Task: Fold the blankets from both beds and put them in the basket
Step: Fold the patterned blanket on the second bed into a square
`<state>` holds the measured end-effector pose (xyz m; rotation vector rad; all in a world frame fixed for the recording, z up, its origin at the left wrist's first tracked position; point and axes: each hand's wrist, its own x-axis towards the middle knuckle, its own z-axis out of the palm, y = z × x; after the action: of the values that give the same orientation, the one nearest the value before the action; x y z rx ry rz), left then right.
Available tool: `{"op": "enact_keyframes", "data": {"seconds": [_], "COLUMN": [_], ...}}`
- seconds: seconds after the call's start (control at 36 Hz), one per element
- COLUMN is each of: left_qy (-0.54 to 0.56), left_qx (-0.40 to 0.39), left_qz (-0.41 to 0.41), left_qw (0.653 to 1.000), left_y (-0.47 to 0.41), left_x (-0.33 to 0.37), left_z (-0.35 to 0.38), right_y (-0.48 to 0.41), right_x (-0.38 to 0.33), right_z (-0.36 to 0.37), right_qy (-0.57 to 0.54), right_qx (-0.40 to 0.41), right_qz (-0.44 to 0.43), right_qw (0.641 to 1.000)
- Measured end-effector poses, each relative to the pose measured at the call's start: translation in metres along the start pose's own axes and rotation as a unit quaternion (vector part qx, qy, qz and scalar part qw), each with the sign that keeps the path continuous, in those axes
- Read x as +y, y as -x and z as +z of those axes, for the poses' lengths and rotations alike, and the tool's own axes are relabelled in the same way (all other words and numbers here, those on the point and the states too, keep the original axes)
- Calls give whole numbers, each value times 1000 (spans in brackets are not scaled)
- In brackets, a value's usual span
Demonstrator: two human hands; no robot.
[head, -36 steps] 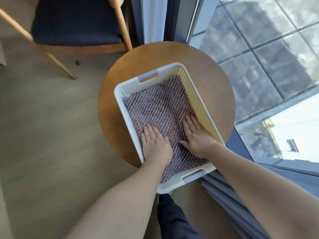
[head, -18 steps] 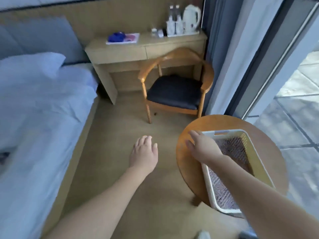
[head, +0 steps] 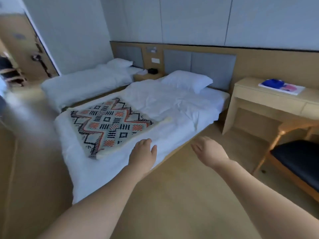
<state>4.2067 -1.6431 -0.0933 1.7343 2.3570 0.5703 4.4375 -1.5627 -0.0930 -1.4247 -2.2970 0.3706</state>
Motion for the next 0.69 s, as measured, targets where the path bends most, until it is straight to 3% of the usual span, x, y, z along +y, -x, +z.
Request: {"op": "enact_keyframes", "data": {"seconds": [0.22,0.42,0.69], "left_qy": [15,32,37], "left_qx": [40,56,73], "left_qz": [-105,-197,-216], "left_qw": [994,978,973], "left_y": [80,144,180], "left_x": [-67,-134,-257], "left_z": [-19,-33,-77], "right_y": [0,16,24], "right_x": [-65,-120,-236], "right_z": [49,91,162], "right_qy": [-47,-40,-42], "right_qx": [-66,-131,-158], "right_qz": [-123,-175,-189], "right_qw": [989,975,968]}}
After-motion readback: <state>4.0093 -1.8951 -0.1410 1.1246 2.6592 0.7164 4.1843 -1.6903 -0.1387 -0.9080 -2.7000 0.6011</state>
